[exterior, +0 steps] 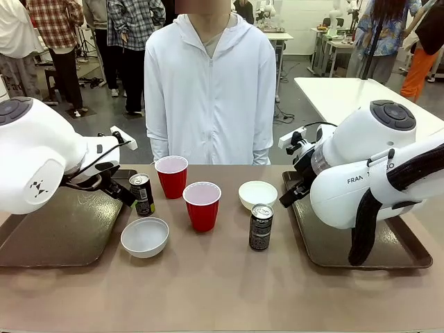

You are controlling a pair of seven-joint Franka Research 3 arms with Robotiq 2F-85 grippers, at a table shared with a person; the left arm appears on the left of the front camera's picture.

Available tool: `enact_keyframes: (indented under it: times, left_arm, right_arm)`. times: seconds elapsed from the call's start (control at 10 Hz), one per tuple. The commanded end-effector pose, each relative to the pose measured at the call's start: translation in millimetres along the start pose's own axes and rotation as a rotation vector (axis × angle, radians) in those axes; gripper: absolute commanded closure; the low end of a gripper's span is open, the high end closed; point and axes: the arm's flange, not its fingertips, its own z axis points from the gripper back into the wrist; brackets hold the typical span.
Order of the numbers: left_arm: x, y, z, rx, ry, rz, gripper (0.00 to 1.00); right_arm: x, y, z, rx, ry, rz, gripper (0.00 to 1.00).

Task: Prepare tableware on both trays.
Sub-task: Pick up a Picnic Bowl from the table and place it on a Handle tray.

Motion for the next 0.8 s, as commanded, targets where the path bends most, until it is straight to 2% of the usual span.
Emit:
enact_keyframes:
  times: [0.0,0.3,0.4,0.5,0.7]
  left_arm:
    - [0,0,0,0.0,0.0,0.0,0.0]
    - [0,0,0,0.0,0.0,0.0,0.0]
    - [-7,-5,30,-0.078,0.009,-0.004,0.0]
    - [-19,-9,64,-0.102,0.035,-0.015,0.0]
    - [-58,-14,121,-0.107,0.083,-0.039,0.0]
  right_arm:
    - [0,0,0,0.0,0.0,0.0,0.0]
    - [0,0,0,0.0,0.0,0.0,0.0]
    - [-3,9,20,-0.053,0.017,0.02,0.0]
    - [-16,17,48,-0.062,0.052,0.042,0.0]
    - [-63,25,101,-0.025,0.149,0.031,0.0]
